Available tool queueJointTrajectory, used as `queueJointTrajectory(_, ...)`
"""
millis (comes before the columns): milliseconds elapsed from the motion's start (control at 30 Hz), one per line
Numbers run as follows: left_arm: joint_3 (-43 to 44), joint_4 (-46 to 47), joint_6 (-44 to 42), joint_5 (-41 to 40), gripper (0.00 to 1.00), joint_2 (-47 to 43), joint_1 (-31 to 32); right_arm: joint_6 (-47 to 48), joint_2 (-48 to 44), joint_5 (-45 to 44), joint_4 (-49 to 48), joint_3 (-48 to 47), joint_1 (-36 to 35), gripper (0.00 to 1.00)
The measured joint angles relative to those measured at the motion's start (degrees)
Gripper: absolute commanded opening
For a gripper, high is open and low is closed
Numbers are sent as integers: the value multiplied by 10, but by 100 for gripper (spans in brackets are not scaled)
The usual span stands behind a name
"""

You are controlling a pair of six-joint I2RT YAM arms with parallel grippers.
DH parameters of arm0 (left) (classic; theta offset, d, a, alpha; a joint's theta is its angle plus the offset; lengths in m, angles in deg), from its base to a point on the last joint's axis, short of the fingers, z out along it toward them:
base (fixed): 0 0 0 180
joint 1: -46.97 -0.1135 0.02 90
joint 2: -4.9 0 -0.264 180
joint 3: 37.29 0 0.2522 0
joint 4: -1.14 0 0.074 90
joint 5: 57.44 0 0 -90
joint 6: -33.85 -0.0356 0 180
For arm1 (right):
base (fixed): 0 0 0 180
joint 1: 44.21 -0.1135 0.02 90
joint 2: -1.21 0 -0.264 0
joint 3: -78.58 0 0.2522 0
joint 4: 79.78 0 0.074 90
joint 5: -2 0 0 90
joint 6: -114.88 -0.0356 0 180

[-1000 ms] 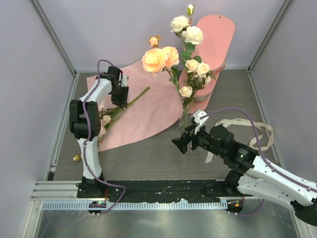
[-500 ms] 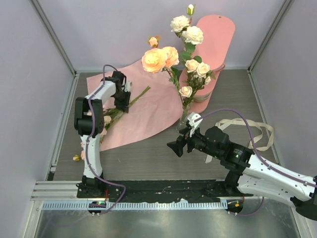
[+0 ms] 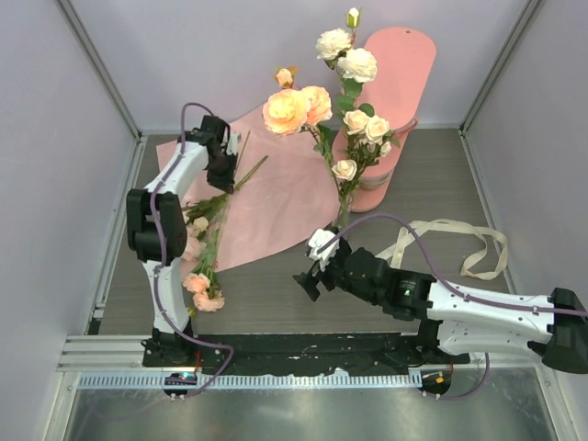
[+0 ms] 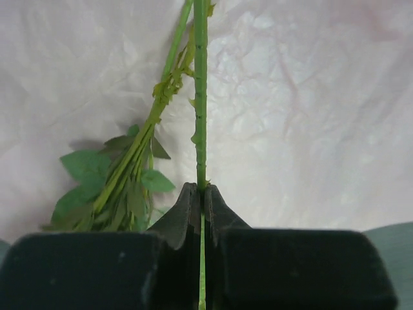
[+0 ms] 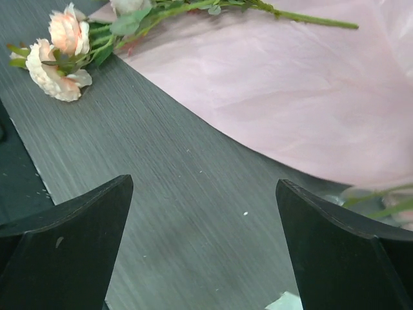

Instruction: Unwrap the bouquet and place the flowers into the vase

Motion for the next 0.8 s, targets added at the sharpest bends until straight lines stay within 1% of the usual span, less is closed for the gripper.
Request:
queueJointTrajectory(100, -7, 0, 3, 8, 0, -71, 0, 82, 38, -16, -42, 0, -27, 100)
queueJointTrajectory(233, -22, 7, 12, 53, 0, -174, 0, 204, 78, -10, -103, -6, -44, 100)
queueJointTrajectory(367, -51, 19, 17, 103, 0, -243, 0, 410, 123, 25, -196, -4, -53, 100)
queueJointTrajectory(467, -75, 23, 24, 129, 0, -264, 1, 563, 184, 38, -260, -9, -54, 100)
queueJointTrajectory(567, -92, 23, 29, 151, 0, -265, 1, 707, 276, 50, -297, -39, -49, 99)
queueJointTrajectory(633, -97, 22, 31, 159, 0, -265, 2, 793, 332, 60, -304, -67, -40, 97)
queueJointTrajectory(800, -97, 24, 36, 173, 0, -265, 4, 956, 428, 89, -292, -166, -6, 92)
